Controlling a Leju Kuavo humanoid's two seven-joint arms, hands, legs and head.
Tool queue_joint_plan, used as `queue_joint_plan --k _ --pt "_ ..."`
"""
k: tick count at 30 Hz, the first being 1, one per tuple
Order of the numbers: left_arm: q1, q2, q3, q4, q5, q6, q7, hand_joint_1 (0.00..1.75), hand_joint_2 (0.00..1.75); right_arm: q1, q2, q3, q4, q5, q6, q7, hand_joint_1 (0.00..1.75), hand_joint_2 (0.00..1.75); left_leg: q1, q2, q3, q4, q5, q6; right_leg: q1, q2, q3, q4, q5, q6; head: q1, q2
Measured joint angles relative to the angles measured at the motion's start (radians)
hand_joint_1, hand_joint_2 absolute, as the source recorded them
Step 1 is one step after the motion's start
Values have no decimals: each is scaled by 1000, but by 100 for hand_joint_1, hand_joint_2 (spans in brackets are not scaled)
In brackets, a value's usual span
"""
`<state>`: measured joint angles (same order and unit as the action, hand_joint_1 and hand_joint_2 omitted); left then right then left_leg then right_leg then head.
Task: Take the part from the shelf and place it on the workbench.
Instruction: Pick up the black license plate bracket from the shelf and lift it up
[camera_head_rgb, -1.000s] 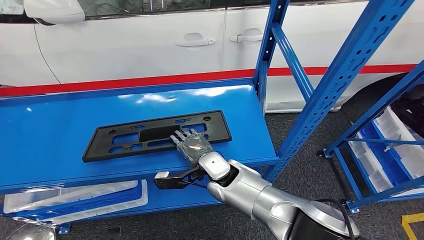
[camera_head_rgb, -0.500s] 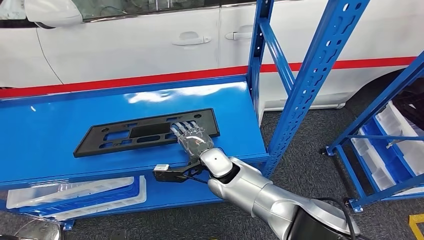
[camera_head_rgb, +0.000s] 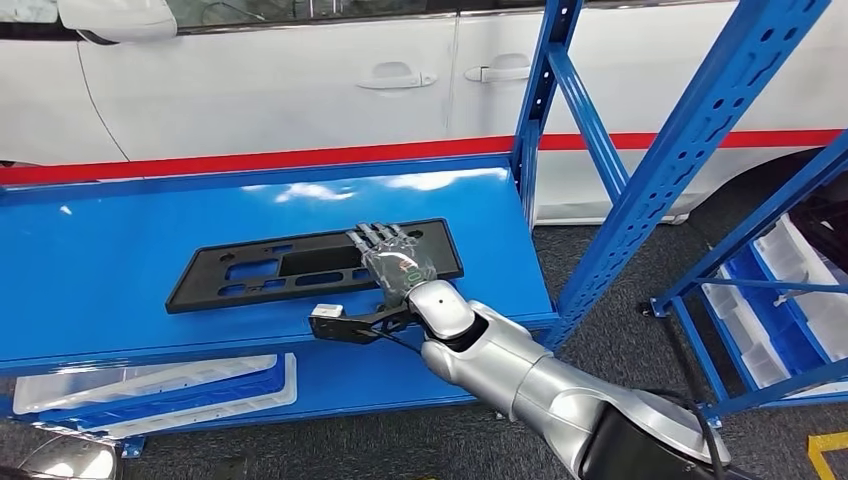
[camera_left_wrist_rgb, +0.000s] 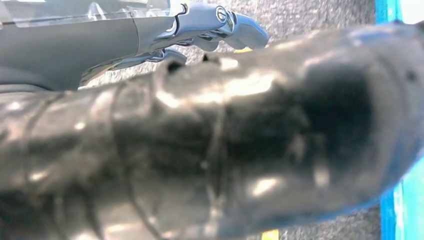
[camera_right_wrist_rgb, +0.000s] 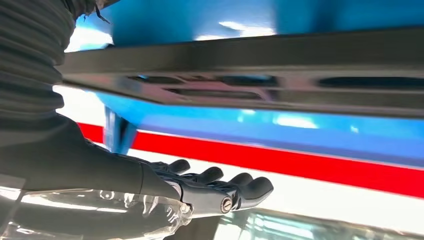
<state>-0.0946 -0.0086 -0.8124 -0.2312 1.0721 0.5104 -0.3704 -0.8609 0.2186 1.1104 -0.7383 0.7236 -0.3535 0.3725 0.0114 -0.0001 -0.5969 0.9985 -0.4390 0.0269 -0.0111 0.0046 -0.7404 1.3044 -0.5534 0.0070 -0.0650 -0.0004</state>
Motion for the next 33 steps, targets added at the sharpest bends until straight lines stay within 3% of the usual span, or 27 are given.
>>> queue_joint_plan --k 3,5,9,11,14,16,17,19,21,24,26,30,31,32,33 --pt "1 -5 -2 0 -4 -1 1 0 0 -17 -12 -8 25 -11 -1 7 0 175 0 -2 -2 16 -11 -10 -2 -1 72 -162 91 -3 0 0" --pt "-1 -6 -5 0 -5 -2 1 0 0 -29 -16 -13 40 -13 -3 13 0 175 -3 -3 -9 27 -17 -21 0 1 103 -229 106 -10 -1 0" --pt "-3 -6 -15 0 -7 -2 2 0 0 -37 -25 -18 68 -13 -6 30 0 175 -1 -1 -18 37 -27 -39 -1 6 104 -243 109 -31 -2 0" --pt "-3 -7 -19 0 -10 -3 2 0 0 -45 -26 -22 81 -12 -8 40 0 175 0 0 -48 100 -66 -47 -5 5 106 -247 112 -38 -4 0" --pt "-3 -9 -23 0 -15 -4 5 0 0 -54 -30 -27 98 -11 -12 54 0 175 2 0 -123 256 -133 -54 -4 5 106 -248 112 -42 -6 0" --pt "-1 -11 -24 0 -16 -4 8 0 0 -54 -36 -27 110 -11 -13 62 0 175 2 0 -151 304 -131 -53 -2 5 107 -247 111 -43 -6 0" --pt "-1 -11 -24 0 -16 -5 9 0 0 -54 -39 -27 116 -11 -14 65 0 175 1 0 -139 275 -105 -49 -1 6 109 -247 110 -43 -6 0" --pt "-1 -11 -25 0 -17 -5 11 0 0 -57 -42 -28 126 -11 -15 68 0 175 -2 0 -75 138 -35 -37 2 9 112 -248 109 -41 -6 0" --pt "-5 -11 -26 0 -18 -5 11 0 0 -63 -43 -28 132 -11 -17 72 0 175 -8 -1 -26 38 -7 -26 4 11 113 -248 108 -36 -5 0" --pt "-6 -14 -31 0 -25 -6 15 0 0 -65 -47 -28 143 -10 -23 84 0 175 -10 -4 -15 16 -6 -18 4 11 113 -253 108 -19 -5 0" --pt "-4 -18 -34 0 -31 -7 19 0 0 -65 -53 -31 149 -8 -33 92 0 175 -5 -3 -7 4 0 -8 4 8 105 -231 91 -8 -4 0" --pt "-6 -21 -45 0 -35 -15 23 0 0 -62 -68 -35 163 -2 -59 97 0 175 -3 -2 -2 -1 1 2 2 5 -2 -15 -8 2 -2 0" --pt "-5 -22 -47 0 -35 -22 22 0 0 -59 -71 -35 166 1 -63 96 0 175 -3 -2 -2 0 0 3 1 5 -17 11 -8 4 -2 0" --pt "-5 -24 -48 0 -35 -31 20 0 0 -56 -73 -35 168 4 -68 94 0 175 -3 -3 -2 2 -2 2 0 4 -13 -2 11 4 -2 0" --pt "-4 -26 -48 0 -35 -40 16 0 0 -54 -75 -35 170 7 -74 91 0 175 -2 -3 -2 7 -6 0 -1 3 10 -52 45 4 -2 0"
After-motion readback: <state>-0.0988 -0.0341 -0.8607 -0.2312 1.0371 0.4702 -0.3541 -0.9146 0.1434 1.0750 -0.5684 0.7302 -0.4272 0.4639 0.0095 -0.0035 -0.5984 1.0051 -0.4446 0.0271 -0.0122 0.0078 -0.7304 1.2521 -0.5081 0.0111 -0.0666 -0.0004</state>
